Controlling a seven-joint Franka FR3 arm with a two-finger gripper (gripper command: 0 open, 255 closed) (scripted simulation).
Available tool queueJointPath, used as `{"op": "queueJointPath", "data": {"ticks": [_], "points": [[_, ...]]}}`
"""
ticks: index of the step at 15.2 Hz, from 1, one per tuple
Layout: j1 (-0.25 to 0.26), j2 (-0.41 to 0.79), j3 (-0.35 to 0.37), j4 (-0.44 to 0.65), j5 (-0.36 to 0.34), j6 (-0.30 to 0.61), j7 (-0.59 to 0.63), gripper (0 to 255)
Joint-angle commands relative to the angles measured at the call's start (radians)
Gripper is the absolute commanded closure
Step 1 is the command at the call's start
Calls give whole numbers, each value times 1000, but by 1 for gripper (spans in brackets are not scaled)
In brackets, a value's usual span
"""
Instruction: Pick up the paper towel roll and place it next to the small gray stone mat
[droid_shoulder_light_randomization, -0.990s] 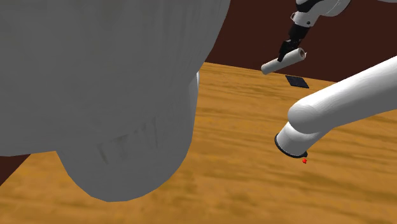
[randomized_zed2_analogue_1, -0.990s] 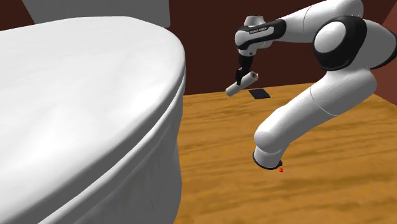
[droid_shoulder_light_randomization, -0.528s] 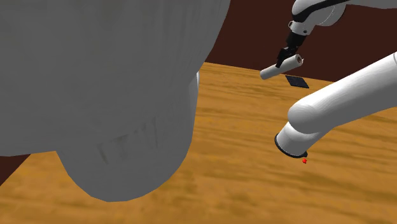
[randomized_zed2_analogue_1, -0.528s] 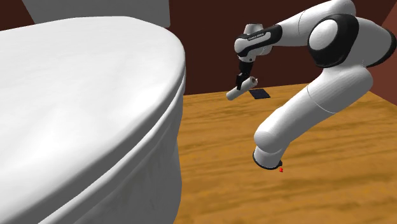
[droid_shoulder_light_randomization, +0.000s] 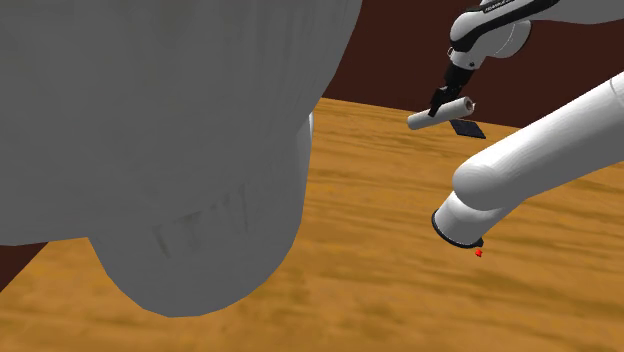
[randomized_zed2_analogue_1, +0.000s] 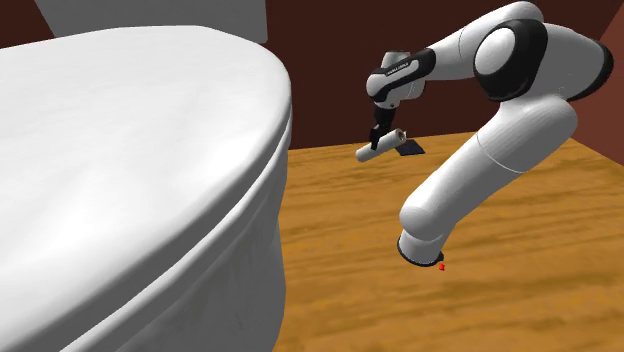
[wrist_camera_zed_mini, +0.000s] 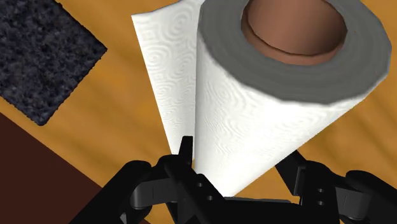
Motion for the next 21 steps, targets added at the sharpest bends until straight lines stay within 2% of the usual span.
{"op": "queueJointPath", "data": {"ticks": [1, 7, 15, 16, 21], "points": [[5, 17, -8, -19, 4, 31, -5, 255], [20, 75, -38, -56, 26, 121, -28, 255], [21, 75, -38, -56, 25, 121, -28, 255], [21, 75, -38, -56, 26, 121, -28, 0], [21, 75, -38, -56, 26, 121, -28, 0]]}}
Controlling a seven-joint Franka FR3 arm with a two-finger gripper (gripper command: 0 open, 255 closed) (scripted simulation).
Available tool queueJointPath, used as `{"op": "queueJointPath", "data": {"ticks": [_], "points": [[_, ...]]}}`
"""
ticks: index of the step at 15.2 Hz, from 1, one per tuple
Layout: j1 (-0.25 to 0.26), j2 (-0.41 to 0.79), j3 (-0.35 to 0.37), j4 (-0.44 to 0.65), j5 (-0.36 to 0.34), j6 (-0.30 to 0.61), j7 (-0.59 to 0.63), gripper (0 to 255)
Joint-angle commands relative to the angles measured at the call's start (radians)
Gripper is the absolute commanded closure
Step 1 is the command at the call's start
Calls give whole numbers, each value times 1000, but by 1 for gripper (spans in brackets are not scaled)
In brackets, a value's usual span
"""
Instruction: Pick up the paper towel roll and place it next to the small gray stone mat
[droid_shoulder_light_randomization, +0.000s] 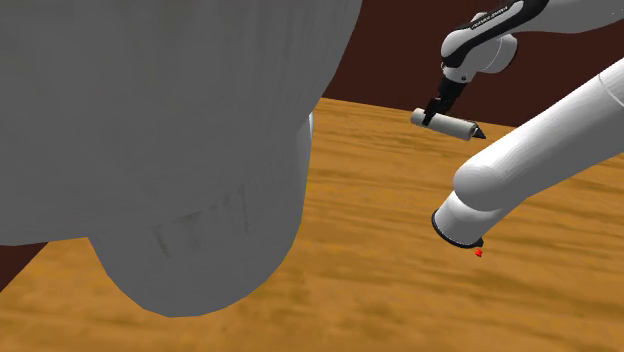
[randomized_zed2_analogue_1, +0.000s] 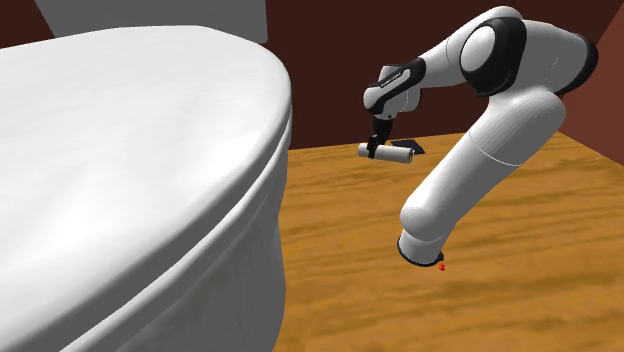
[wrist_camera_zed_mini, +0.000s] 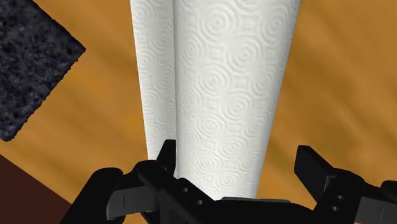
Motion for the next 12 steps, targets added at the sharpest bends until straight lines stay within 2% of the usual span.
{"op": "queueJointPath", "data": {"ticks": [1, 4, 12], "points": [[-7, -26, 11, 17, -11, -40, 10, 0], [-19, -86, 41, 72, -28, -150, 29, 0], [-20, -85, 41, 72, -28, -150, 29, 0]]}}
